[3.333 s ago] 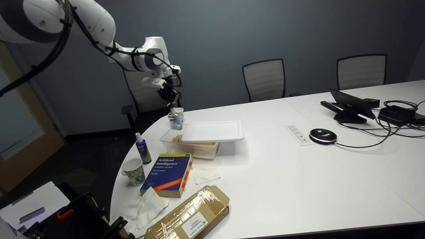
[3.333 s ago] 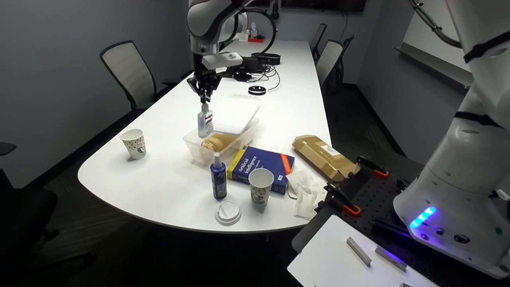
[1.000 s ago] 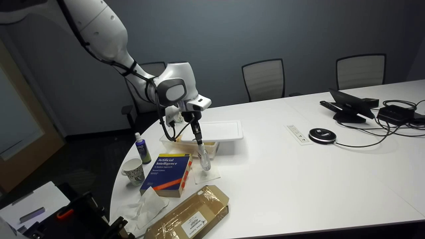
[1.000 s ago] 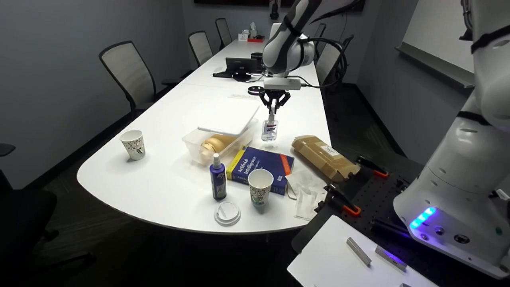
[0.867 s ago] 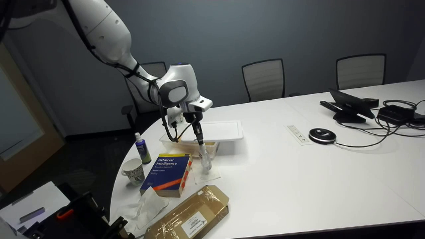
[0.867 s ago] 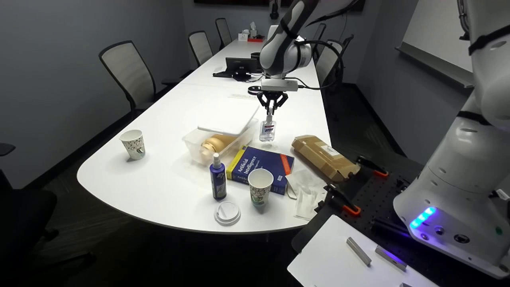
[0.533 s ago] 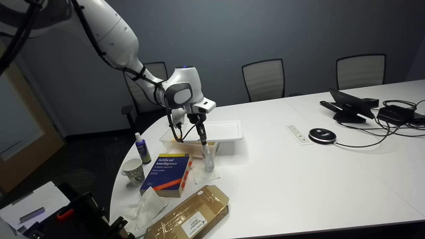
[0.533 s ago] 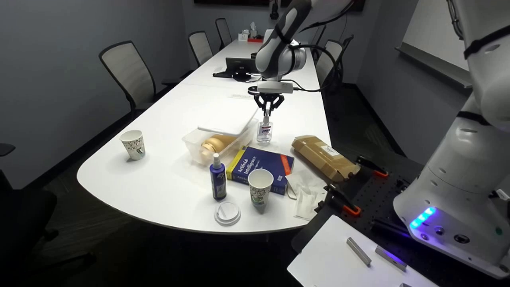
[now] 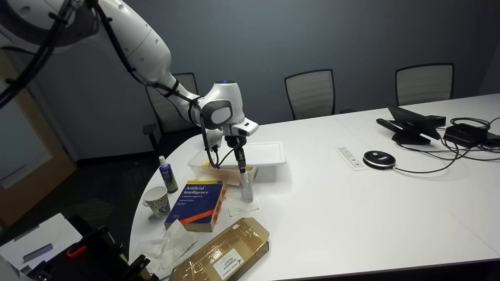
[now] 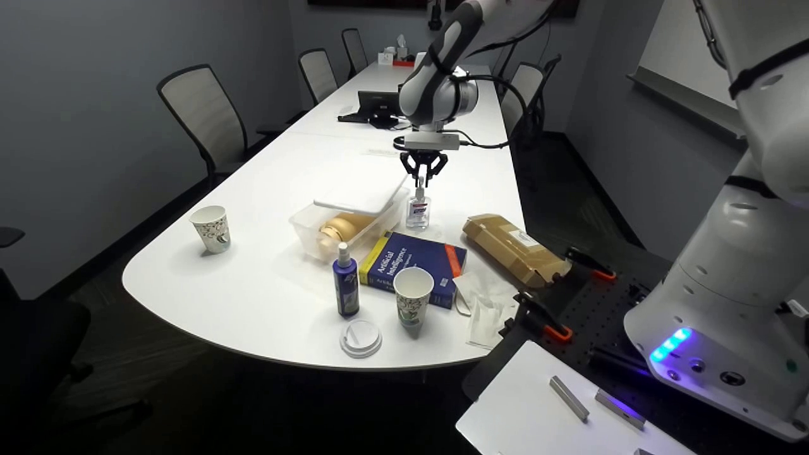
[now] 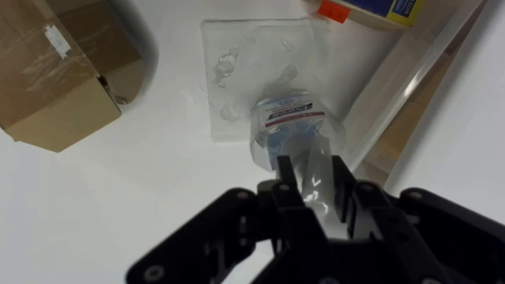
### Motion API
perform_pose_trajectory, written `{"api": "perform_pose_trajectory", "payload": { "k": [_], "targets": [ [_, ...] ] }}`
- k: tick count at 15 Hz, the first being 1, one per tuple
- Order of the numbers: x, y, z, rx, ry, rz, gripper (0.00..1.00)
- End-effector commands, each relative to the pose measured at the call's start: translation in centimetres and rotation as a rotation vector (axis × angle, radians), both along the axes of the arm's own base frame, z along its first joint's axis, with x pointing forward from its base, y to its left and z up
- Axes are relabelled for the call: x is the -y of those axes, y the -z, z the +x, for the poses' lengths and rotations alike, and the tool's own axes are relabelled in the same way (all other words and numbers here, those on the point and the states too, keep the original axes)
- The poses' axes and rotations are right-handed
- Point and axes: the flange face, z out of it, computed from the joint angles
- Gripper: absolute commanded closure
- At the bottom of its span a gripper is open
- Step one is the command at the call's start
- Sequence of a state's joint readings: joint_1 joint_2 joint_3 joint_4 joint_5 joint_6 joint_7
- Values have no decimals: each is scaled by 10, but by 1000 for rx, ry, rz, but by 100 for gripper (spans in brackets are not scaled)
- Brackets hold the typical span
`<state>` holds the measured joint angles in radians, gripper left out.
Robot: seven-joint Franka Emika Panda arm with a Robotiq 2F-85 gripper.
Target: Remove the sanitizer bottle from the lunchbox, put it on the table, push on the pump and close the lid of the lunchbox
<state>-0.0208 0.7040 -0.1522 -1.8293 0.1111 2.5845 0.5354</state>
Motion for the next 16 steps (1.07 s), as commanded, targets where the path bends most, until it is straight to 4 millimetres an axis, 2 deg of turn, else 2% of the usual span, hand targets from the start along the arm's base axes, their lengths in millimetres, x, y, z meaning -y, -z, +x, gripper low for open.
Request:
{"api": "perform_pose_trajectory", "payload": {
  "k": [1,4,6,7,12,14,16],
  "targets": [
    [1,-6,7,-13,2,15,40],
    [-2,-18,9,-9,0,16,16],
    [-9,-34,11,-5,-14,10,3],
    [-15,-45,13,0,-29,0,0],
    [-59,-100,24,23,-139,-42,0],
    [-77,-116,26,23,-180,-56,0],
    [-86,-127,24,17,-186,-83,0]
  ]
}}
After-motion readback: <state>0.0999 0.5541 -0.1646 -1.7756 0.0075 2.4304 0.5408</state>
